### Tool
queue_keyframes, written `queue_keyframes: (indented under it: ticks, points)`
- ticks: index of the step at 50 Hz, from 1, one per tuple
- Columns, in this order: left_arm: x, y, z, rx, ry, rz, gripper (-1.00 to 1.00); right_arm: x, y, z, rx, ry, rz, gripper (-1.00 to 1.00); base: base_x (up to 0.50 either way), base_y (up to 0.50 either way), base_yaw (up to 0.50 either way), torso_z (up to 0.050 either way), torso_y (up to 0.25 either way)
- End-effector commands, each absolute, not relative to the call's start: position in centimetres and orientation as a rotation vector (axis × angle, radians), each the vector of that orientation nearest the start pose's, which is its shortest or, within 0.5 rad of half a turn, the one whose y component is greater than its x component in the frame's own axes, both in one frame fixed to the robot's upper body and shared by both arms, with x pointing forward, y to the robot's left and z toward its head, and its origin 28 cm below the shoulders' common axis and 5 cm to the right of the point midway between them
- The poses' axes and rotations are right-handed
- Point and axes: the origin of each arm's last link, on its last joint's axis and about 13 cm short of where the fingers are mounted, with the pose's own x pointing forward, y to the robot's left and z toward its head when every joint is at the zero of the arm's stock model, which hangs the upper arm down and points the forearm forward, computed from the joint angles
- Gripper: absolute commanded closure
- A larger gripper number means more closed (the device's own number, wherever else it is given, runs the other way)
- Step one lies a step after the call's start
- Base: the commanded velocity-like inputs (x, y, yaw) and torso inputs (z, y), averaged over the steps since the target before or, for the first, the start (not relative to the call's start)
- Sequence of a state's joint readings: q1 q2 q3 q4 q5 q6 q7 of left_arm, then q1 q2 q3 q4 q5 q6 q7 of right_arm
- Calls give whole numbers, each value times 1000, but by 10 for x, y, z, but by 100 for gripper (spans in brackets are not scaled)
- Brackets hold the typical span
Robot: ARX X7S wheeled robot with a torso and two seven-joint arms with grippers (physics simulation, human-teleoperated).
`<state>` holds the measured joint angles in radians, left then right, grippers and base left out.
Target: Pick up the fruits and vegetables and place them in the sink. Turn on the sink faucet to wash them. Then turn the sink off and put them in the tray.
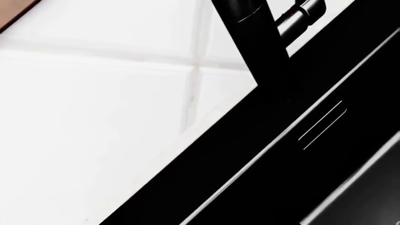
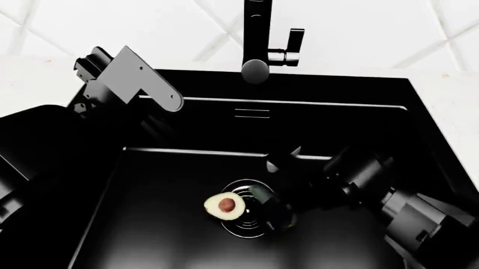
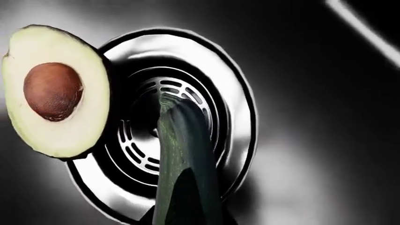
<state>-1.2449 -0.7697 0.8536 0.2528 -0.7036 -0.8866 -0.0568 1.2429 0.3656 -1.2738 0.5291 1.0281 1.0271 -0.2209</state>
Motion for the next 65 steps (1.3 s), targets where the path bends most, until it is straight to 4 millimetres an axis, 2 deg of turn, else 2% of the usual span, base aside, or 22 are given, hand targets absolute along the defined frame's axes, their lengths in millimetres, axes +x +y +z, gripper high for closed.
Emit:
queue_keyframes:
  ticks: [1, 15, 23, 28, 30, 34, 47, 65]
  points:
    - [305, 261, 270, 667, 34, -367, -100, 333, -117, 160, -394, 928, 644, 100, 0, 0, 0, 0, 0]
    - [310, 263, 264, 784, 115, -446, -100, 317, -125, 186, -392, 814, 595, 100, 0, 0, 0, 0, 0]
    - [317, 258, 268, 790, 121, -522, -100, 300, -130, 216, -389, 660, 548, 100, 0, 0, 0, 0, 0]
    - [323, 257, 267, 793, 138, -562, -100, 291, -135, 227, -387, 616, 521, 100, 0, 0, 0, 0, 0]
    - [334, 258, 266, 874, 163, -713, -100, 278, -140, 255, -346, 473, 427, 100, 0, 0, 0, 0, 0]
    - [344, 259, 265, 924, 192, -806, -100, 268, -146, 272, -317, 384, 357, 100, 0, 0, 0, 0, 0]
    - [355, 254, 263, 954, 239, -940, -100, 252, -153, 285, -276, 304, 288, 100, 0, 0, 0, 0, 0]
    - [362, 254, 262, 928, 269, -991, -100, 251, -152, 287, -274, 283, 281, 100, 0, 0, 0, 0, 0]
